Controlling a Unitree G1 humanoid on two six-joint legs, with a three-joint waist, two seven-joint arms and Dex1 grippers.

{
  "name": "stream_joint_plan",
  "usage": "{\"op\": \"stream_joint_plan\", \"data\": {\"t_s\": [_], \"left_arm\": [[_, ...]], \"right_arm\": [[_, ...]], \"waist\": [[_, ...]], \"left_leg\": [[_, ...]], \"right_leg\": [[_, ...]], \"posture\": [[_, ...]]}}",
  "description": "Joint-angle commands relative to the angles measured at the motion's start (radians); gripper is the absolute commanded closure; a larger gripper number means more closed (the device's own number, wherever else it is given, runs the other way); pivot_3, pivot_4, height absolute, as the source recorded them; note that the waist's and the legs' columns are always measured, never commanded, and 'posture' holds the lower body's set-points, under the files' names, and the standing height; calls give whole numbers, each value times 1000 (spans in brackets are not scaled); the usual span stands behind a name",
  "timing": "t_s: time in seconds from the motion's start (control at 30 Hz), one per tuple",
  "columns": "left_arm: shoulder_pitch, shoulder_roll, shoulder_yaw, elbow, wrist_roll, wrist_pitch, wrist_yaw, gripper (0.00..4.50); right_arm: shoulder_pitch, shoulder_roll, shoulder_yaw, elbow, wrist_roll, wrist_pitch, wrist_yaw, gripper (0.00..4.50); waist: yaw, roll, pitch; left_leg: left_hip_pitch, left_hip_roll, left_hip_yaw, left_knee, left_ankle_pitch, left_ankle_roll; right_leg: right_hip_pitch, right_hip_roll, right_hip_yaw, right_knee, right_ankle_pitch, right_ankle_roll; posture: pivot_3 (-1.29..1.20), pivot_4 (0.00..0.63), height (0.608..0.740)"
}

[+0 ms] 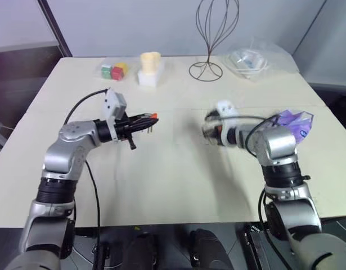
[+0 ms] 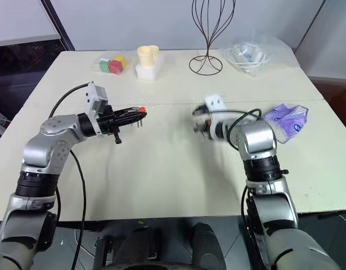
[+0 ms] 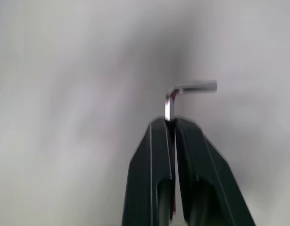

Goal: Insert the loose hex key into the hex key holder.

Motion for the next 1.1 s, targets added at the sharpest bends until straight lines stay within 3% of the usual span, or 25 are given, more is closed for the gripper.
{"op": "stream_joint_plan", "data": {"t_s": [0.03,0.2,0.4,0.67,1.1], "left_arm": [[-23,27,-1,61,2,-12,-68,4500],[-161,-19,6,226,-16,4,-117,4500],[-337,-91,-20,408,8,-2,-198,4500],[-478,-158,-16,580,34,-38,-257,4500],[-515,-193,5,551,17,-30,-261,4500]], "right_arm": [[-32,1,-87,-65,34,-302,51,4453],[-33,72,-131,-81,124,-431,89,4453],[-60,189,-167,-119,261,-460,65,4453],[-78,245,-159,-158,348,-463,20,4453],[-16,266,-78,-165,350,-491,18,4453]], "waist": [[8,0,0],[12,-2,0],[6,-1,0],[3,-1,0],[3,-1,0]], "left_leg": [[0,0,0,0,0,0],[-3,-1,-2,1,-2,3],[-7,-1,-2,3,-1,2],[-8,0,-1,2,-1,2],[-10,0,-1,2,-1,2]], "right_leg": [[0,0,0,0,0,0],[1,-1,-1,-1,0,0],[-2,-1,-1,0,0,0],[-4,0,-1,0,0,0],[-5,0,-1,0,0,0]], "posture": [[0,150,740],[0,150,740],[0,150,740],[0,150,740],[0,150,740]]}}
